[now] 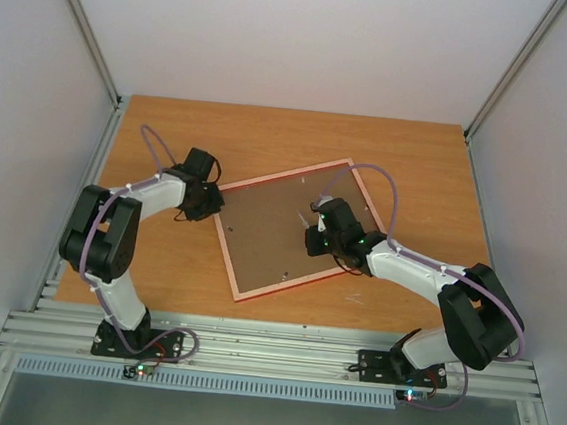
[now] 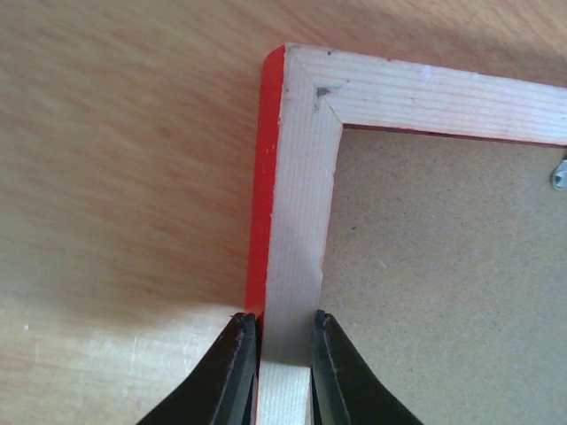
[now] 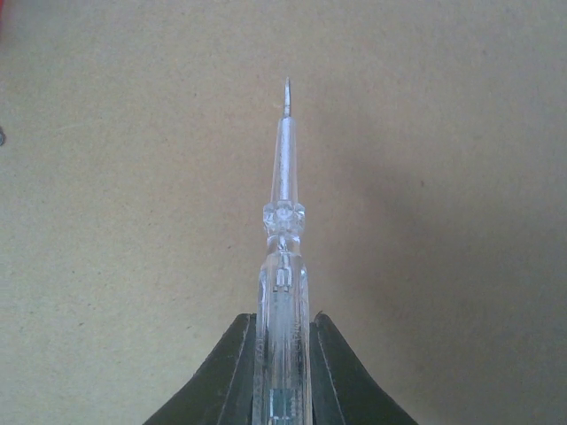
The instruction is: Take the photo out of the frame
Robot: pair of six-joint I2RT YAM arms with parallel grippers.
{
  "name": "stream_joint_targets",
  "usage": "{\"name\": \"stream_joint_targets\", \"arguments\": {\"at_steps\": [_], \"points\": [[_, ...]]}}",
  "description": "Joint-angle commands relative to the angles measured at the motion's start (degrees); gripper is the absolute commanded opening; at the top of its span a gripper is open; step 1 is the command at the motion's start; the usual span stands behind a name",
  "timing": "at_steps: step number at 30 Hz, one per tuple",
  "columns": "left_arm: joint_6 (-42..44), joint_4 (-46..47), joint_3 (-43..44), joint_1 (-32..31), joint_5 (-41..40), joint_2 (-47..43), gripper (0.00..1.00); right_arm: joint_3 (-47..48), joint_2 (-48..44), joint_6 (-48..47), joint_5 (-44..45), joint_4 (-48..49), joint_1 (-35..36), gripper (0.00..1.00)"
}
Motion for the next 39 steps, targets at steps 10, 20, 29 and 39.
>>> {"name": "stream_joint_targets", "arguments": {"at_steps": [10,20,29,39], "points": [[-26.9,20.2,-24.9,-2.7,7.4,-11.1,0.07,0.4,-0.7,0.3,0.3,0.7,-0.1,0.01],[-22.2,7.7,-23.0,-6.7,0.7,-19.1,0.23,0.5,-1.1,0.3,0.3,0.5,0.0,0.01],[0.1,-3.5,-7.3,-6.7,-7.7,-14.6,0.55,0.4,-1.6,0.3,0.3,0.3,0.0,0.01],[17.5,-0.6,4.2,-6.3,-4.0,-0.5,0.73,0.5,-1.1,0.2,0.3,0.2,-0.1,0.01]]}}
